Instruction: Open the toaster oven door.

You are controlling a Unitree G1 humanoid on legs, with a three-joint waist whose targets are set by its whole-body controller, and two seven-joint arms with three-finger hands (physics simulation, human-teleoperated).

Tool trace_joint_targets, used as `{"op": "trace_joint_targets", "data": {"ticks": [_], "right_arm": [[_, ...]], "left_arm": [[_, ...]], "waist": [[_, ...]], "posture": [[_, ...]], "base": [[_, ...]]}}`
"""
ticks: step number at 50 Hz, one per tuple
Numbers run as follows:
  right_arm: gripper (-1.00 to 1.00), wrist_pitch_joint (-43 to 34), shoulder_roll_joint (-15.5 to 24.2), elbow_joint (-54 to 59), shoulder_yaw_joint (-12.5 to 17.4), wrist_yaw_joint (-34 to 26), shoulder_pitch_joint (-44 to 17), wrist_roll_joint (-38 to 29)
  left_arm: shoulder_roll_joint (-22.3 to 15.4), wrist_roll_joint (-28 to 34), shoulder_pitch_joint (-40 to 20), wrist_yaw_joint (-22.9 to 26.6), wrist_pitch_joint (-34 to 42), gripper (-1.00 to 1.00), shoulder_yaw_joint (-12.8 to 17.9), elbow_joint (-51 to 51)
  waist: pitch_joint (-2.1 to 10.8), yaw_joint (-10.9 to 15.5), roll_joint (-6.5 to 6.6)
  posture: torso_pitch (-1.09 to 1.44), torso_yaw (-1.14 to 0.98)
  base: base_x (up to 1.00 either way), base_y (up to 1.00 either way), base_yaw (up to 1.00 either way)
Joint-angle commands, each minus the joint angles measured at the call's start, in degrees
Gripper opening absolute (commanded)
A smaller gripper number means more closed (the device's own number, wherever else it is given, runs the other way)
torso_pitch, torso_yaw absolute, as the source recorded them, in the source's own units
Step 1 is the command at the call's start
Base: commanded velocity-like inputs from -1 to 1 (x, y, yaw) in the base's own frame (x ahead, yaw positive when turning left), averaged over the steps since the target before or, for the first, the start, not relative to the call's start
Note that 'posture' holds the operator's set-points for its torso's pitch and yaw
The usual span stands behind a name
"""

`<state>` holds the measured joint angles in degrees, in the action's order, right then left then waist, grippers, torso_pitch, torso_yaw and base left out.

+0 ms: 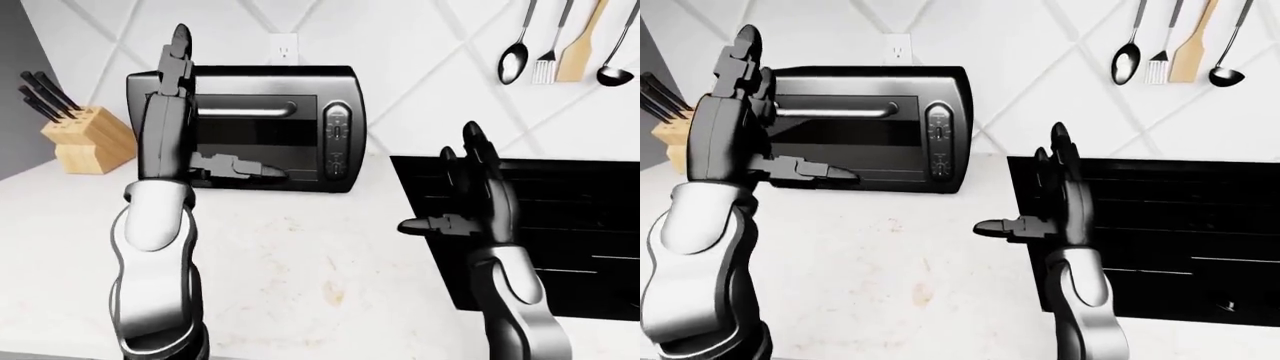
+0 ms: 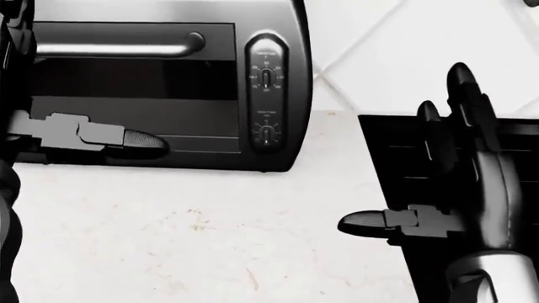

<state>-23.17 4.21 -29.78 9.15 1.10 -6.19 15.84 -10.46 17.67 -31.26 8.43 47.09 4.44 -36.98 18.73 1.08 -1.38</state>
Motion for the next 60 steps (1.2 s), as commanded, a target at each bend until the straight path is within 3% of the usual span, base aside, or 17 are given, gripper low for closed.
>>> {"op": "trace_joint_targets", "data": {"ticks": [1,12,18,33,60], "right_arm": [[1.0,1.2,0.5,-1.7,0.4,0.0,-1.5,0.3],[1.0,2.0,0.5,-0.8,0.4,-0.1,-1.6,0.4],[1.0,2.3,0.6,-0.5,0.5,-0.2,-1.5,0.4],[1.0,0.4,0.9,-2.5,1.1,0.4,-1.7,1.1],[1.0,1.9,0.6,-1.3,0.8,0.4,-1.4,1.0]], "left_arm": [[-0.5,1.5,-2.2,0.6,-0.9,1.0,0.2,-0.3],[-3.4,12.9,-5.5,5.7,-9.6,1.0,-1.3,11.9],[-2.6,20.0,-7.1,8.2,-16.2,1.0,-1.4,19.4],[-2.8,32.3,-9.7,5.9,-31.8,1.0,-2.1,36.7],[-3.3,47.9,-7.5,3.4,-42.1,1.0,-2.4,43.4]], "waist": [[0.04,0.0,0.06],[0.0,-0.1,-0.09],[0.05,-0.1,-0.31],[0.18,-0.3,-0.35],[0.38,-0.8,-0.16]], "posture": [[-0.45,0.0],[-0.45,0.0],[-0.45,0.0],[-0.45,0.0],[-0.45,0.0]], "base": [[0.0,0.0,0.0],[0.0,0.0,0.0],[0.0,0.0,0.0],[0.0,0.0,0.0],[0.0,0.0,0.0]]}}
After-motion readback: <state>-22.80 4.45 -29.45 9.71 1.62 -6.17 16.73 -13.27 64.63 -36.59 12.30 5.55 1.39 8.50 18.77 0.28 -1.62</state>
